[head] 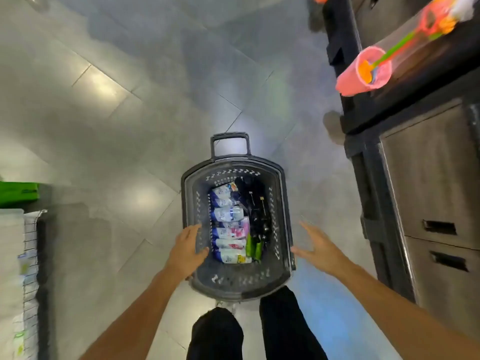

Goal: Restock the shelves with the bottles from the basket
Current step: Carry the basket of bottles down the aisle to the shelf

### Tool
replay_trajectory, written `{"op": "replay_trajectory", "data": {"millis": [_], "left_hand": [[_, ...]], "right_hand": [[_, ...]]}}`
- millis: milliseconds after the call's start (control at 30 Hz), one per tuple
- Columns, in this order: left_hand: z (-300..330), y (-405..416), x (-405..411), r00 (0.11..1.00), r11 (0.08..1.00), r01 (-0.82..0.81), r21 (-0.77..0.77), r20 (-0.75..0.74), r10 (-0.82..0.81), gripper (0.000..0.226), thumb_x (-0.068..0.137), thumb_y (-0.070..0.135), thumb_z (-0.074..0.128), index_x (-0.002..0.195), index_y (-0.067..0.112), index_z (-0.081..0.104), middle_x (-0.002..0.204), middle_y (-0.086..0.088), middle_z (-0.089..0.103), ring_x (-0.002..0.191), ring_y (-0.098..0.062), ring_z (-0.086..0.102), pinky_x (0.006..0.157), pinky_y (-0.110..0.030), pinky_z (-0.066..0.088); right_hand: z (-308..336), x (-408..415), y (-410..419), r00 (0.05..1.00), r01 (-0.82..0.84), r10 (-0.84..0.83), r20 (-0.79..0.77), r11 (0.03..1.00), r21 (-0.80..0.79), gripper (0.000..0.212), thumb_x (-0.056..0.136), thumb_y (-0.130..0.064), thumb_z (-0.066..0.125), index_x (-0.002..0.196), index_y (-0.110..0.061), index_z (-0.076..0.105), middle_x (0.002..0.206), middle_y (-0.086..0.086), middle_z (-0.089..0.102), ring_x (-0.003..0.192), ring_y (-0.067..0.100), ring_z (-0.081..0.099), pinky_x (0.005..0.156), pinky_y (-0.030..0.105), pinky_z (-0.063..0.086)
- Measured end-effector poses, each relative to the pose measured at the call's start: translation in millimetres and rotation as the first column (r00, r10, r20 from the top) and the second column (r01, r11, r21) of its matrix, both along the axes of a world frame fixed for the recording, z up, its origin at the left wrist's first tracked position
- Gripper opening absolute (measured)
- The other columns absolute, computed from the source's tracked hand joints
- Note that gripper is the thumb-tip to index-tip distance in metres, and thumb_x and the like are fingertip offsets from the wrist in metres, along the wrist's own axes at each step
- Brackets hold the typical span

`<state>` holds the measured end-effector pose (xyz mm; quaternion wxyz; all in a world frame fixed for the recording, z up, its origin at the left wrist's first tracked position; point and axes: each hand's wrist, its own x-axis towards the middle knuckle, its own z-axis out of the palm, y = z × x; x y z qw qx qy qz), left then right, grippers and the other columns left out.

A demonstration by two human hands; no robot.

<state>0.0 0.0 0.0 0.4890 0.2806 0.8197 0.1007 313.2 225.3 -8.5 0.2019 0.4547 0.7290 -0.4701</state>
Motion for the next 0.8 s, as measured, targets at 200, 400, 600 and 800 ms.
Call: {"op": "replay_trajectory", "data": {"millis": [200, 400, 600, 800], "left_hand": [[-94, 12, 1, 0.953, 0.995, -0.086, 0.052, -0.288, 0.098, 0.101, 0.083, 0.02, 0.081, 0.161, 0.032, 0.018, 0.167, -0.007, -0.001, 0.153, -0.032, 0.001, 0.122, -0.052, 0.015], [-170, 2, 6, 0.914, 0.984, -0.168, 0.059, -0.365, 0.178, 0.112, 0.083, 0.015, 0.079, 0.159, 0.046, 0.003, 0.165, -0.013, 0.0, 0.147, -0.046, 0.021, 0.116, -0.06, 0.034], [-184, -14, -6, 0.91, 0.982, -0.165, 0.09, -0.37, 0.187, 0.113, 0.088, 0.014, 0.076, 0.154, 0.056, -0.005, 0.117, -0.004, 0.036, 0.083, -0.023, 0.055, 0.078, -0.047, 0.059], [-186, -16, -21, 0.94, 0.973, -0.194, 0.122, -0.262, 0.22, 0.118, 0.082, 0.022, 0.083, 0.153, 0.059, -0.005, 0.127, -0.007, 0.047, 0.108, -0.029, 0.062, 0.086, -0.052, 0.06]], "right_hand": [[-97, -15, 21, 0.999, -0.016, 0.014, 0.032, 0.998, 0.064, 0.083, 0.091, -0.048, 0.066, 0.157, -0.035, 0.018, 0.163, 0.003, 0.023, 0.151, 0.024, 0.022, 0.121, 0.043, 0.028], [-155, -39, 6, 0.992, 0.056, -0.04, -0.123, 0.989, 0.134, 0.103, 0.092, -0.029, 0.071, 0.154, -0.052, -0.008, 0.165, -0.004, 0.012, 0.141, 0.029, 0.042, 0.101, 0.045, 0.049], [-175, -43, -17, 0.989, 0.121, -0.092, -0.112, 0.948, 0.294, 0.108, 0.091, -0.012, 0.07, 0.155, -0.049, -0.009, 0.129, 0.002, 0.043, 0.048, 0.02, 0.051, 0.041, 0.035, 0.048], [-169, -52, -31, 0.984, 0.178, -0.161, -0.077, 0.926, 0.334, 0.106, 0.092, -0.01, 0.069, 0.155, -0.05, -0.006, 0.115, 0.0, 0.041, 0.05, 0.018, 0.052, 0.041, 0.03, 0.048]]}}
